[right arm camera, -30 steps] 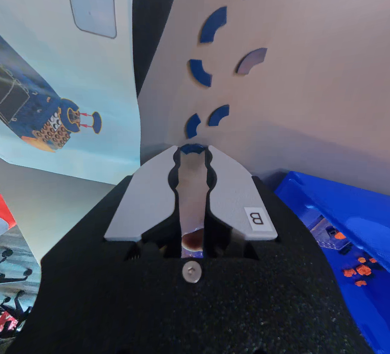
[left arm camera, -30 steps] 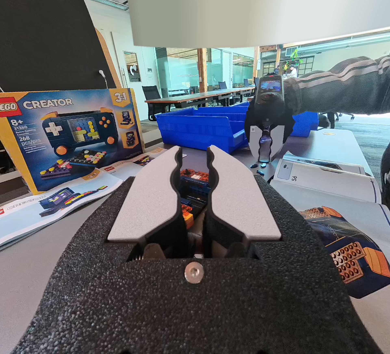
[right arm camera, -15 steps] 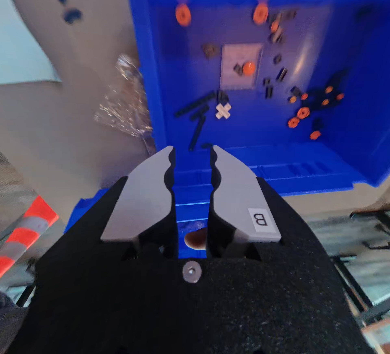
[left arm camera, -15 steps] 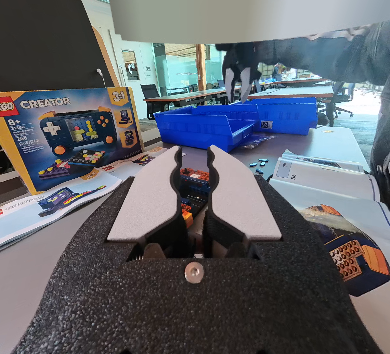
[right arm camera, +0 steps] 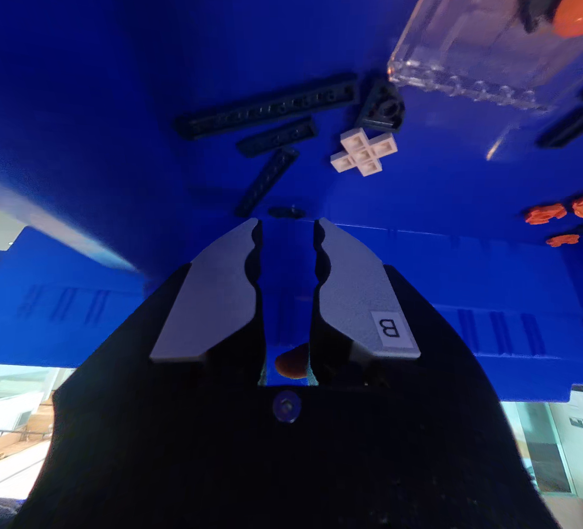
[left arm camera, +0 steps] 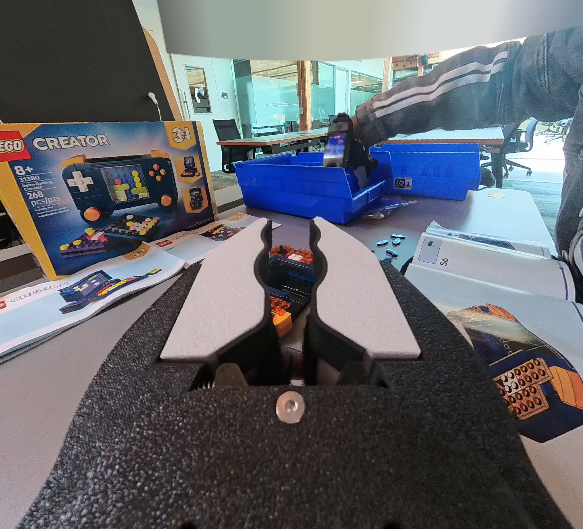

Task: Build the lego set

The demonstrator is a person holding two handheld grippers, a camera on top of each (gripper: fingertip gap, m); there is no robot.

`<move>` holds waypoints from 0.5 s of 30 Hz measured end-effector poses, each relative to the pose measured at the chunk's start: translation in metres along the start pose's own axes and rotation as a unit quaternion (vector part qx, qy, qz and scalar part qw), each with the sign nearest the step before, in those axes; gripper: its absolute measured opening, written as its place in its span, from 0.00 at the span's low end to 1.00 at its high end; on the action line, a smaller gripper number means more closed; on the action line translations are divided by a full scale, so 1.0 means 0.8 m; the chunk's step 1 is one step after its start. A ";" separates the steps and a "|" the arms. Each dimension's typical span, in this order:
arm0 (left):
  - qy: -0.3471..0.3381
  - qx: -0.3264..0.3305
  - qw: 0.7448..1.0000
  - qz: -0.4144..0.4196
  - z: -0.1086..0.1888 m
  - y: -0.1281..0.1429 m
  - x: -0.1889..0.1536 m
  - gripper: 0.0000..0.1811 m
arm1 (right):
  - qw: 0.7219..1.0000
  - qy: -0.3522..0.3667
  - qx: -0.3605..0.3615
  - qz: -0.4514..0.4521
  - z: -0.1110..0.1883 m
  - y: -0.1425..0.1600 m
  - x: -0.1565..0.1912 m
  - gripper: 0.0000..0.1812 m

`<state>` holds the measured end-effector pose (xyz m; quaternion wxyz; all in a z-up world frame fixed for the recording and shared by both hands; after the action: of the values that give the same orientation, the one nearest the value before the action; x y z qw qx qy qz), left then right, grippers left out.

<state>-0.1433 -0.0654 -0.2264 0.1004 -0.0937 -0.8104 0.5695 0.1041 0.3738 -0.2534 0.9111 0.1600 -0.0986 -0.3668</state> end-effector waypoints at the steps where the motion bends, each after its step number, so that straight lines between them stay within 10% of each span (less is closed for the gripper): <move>1: 0.000 0.000 1.000 0.000 0.000 0.000 0.000 0.12 | 1.000 0.000 0.002 -0.004 -0.003 0.000 -0.001 0.17; 15: 0.003 -0.003 1.000 0.000 0.000 -0.001 -0.001 0.12 | 0.997 0.031 -0.049 -0.043 -0.003 0.005 0.007 0.00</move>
<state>-0.1427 -0.0655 -0.2259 0.1026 -0.0955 -0.8116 0.5672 0.1112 0.3729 -0.2543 0.9036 0.1308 -0.0454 -0.4053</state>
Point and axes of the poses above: each gripper's, where its closed fingertips meet, z back along the fingers, y out of its underside, x = y × z across the jaws, the point moved 9 cm from there along z, back along the fingers, and after that the axes turned 11 degrees about -x, right-handed, at the moved point
